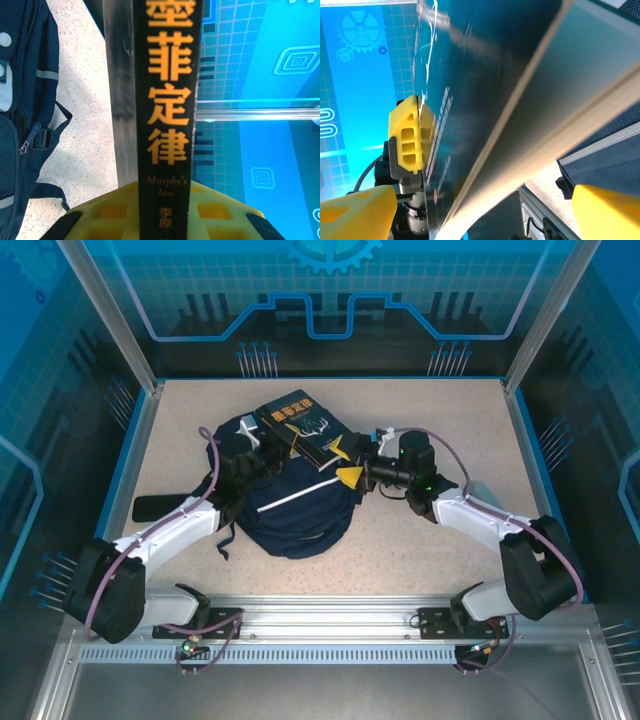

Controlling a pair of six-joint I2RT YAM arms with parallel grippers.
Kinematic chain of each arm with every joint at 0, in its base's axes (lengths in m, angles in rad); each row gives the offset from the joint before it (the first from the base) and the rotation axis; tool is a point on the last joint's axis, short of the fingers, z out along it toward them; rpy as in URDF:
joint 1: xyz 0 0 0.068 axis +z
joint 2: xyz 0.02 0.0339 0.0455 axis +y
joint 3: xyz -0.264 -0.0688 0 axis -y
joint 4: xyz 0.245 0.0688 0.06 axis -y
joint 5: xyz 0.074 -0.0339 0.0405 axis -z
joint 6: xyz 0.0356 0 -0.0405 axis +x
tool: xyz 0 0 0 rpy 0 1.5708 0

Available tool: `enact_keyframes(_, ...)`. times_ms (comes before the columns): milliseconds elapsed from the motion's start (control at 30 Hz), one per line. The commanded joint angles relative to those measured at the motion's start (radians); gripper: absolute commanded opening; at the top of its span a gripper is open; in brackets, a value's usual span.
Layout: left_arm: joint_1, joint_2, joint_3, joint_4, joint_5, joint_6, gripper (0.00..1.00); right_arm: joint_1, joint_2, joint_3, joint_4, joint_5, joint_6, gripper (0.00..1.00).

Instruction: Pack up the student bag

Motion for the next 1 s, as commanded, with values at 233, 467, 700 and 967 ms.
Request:
enact_keyframes(233,-0.013,-0.058,-0.036,0.108,-0.024,-0.025,0.12,0.012,0.012,0.024,0.136,0.095,0.053,0.69)
enact_keyframes(467,-0.013,-0.062,-0.04,0.071,-0.009,-0.032,0.12,0.015,0.007,0.005,0.166,0.122,0.05,0.49)
enact_keyframes(700,-0.018,-0.06,-0.051,0.032,0.002,-0.064,0.11,0.024,0.064,-0.06,0.417,0.186,0.181,0.45)
enact_keyframes(967,-0.035,-0.068,-0.056,-0.014,0.018,-0.05,0.13,0.038,0.128,-0.064,0.522,0.181,0.228,0.28)
